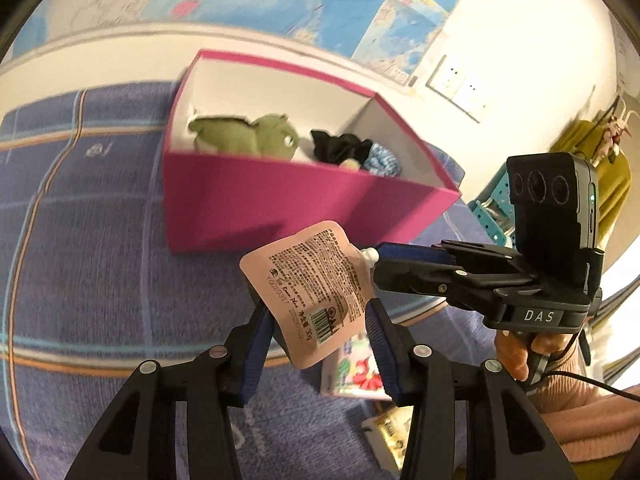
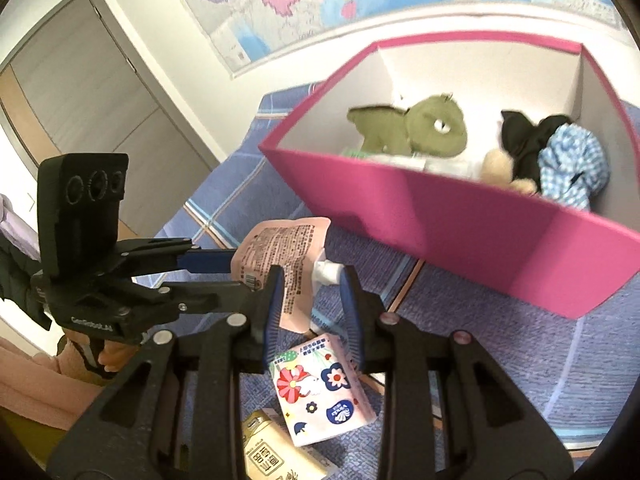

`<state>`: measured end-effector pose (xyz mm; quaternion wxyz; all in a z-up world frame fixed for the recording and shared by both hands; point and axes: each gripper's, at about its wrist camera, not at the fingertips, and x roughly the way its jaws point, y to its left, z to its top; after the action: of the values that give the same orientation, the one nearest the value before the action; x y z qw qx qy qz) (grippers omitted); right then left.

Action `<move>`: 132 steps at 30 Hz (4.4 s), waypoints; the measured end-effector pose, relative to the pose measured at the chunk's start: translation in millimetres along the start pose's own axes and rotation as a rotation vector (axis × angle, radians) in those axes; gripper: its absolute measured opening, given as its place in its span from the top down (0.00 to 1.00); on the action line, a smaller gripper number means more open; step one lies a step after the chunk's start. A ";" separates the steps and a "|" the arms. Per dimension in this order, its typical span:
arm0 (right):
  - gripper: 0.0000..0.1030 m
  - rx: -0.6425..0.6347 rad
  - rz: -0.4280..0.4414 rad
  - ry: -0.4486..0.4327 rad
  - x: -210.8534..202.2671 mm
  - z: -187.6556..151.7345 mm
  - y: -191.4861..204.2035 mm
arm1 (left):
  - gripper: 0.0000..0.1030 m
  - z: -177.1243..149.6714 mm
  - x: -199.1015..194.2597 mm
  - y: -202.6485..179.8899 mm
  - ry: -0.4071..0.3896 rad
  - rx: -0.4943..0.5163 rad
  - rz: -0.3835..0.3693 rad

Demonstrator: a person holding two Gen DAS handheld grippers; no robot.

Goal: Organize soft objects

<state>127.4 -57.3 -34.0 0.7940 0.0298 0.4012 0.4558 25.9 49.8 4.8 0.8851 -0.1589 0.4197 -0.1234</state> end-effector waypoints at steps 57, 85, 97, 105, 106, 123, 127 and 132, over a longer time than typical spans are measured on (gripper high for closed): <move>0.68 0.055 -0.071 0.101 24.9 -20.0 -23.1 | 0.56 -29.9 42.6 10.3 0.138 -0.065 -0.033; 0.69 0.030 -0.161 -0.190 -41.3 69.4 -37.5 | 0.56 101.4 29.7 -30.8 -0.059 0.209 0.044; 0.69 0.067 -0.175 -0.135 -22.1 66.6 -48.3 | 0.55 103.1 57.1 -13.3 -0.002 0.182 0.081; 0.69 0.027 -0.150 -0.159 -50.1 43.4 -31.8 | 0.53 81.4 21.0 -16.9 -0.081 0.210 0.088; 0.68 0.022 -0.143 -0.161 -54.5 38.7 -29.1 | 0.52 78.1 17.1 -17.4 -0.087 0.214 0.085; 0.67 0.087 -0.082 0.009 -44.5 -44.9 -19.9 | 0.47 -7.2 24.6 -19.8 0.039 0.142 -0.006; 0.67 0.112 -0.071 0.042 -38.6 -59.2 -20.9 | 0.47 -24.1 34.3 -14.2 0.076 0.093 -0.016; 0.67 0.129 -0.055 0.074 -32.3 -71.8 -19.2 | 0.47 -41.1 41.4 -9.8 0.120 0.053 -0.025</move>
<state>84.7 -115.5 -70.8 0.7871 0.0528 0.4596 0.4080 18.4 18.9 -45.1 0.8605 -0.1331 0.4667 -0.1549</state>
